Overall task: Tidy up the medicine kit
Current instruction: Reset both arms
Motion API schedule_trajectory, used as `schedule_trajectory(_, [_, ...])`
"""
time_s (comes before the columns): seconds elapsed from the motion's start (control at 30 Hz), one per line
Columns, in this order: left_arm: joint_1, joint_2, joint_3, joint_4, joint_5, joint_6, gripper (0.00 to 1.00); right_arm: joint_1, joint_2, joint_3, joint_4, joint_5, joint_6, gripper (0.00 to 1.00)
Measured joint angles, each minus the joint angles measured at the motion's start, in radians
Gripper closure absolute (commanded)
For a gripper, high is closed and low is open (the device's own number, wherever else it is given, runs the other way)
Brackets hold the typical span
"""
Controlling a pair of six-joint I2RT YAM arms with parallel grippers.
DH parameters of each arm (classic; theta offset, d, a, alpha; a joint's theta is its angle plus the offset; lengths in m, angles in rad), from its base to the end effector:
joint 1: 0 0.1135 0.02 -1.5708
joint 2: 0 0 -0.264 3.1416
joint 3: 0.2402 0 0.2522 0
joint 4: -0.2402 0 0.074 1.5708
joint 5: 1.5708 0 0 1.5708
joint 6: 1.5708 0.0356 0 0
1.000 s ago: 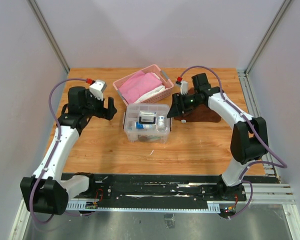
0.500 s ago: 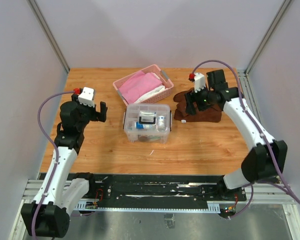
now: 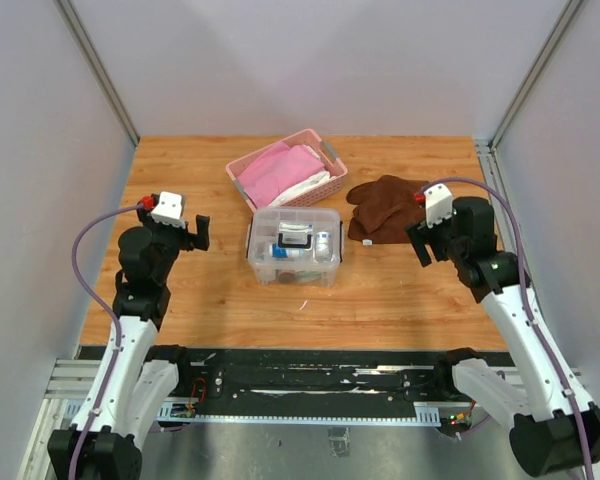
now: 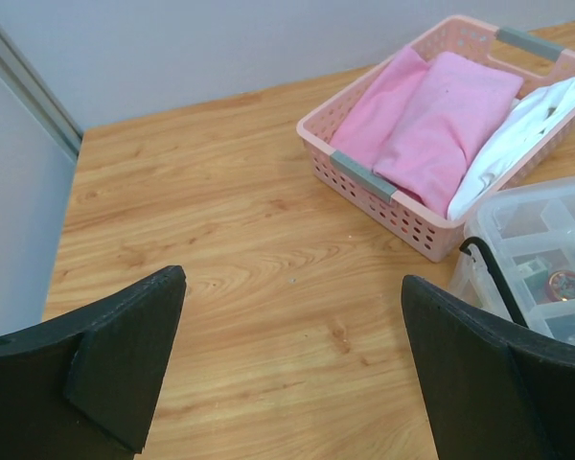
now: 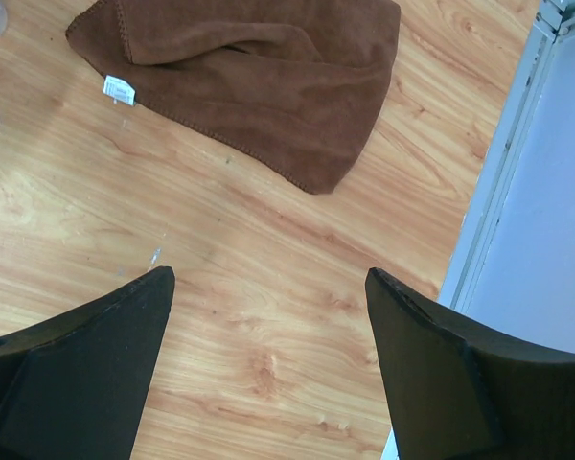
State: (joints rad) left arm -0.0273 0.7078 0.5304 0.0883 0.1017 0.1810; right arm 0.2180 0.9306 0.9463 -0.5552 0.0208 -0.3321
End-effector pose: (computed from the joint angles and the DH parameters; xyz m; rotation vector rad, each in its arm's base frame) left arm 0.1799 -0.0085 0.2912 0.2491 1.6407 0.0323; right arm 0.1957 0.0426 0.3328 -0.5615 2.0354 -0.0902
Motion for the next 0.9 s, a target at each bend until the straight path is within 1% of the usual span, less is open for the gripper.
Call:
schedule_trajectory(0.1, [0.001,-0.037,0.0,-0.001,0.008,-0.002,0.01,-0.001,-0.067,-0.056,0.016,0.022,0.0,0.17])
schedule_trajectory(0.23, [0.004,-0.11,-0.005,0.002,0.027,-0.03,0.01,-0.01,-0.164,-0.079,0.041,0.059,0.0,0.17])
schedule_trajectory(0.43, [0.005,-0.216,-0.061,0.021,0.031,-0.075,0.01,-0.027,-0.32,-0.148,0.102,0.085,-0.007,0.16])
schedule_trajectory(0.63, [0.005,-0.303,-0.138,0.068,0.027,-0.093,0.01,-0.027,-0.352,-0.155,0.119,0.084,-0.01,0.16])
schedule_trajectory(0.9, [0.005,-0.332,-0.143,0.089,0.021,-0.103,0.01,-0.027,-0.379,-0.159,0.124,0.058,-0.011,0.16])
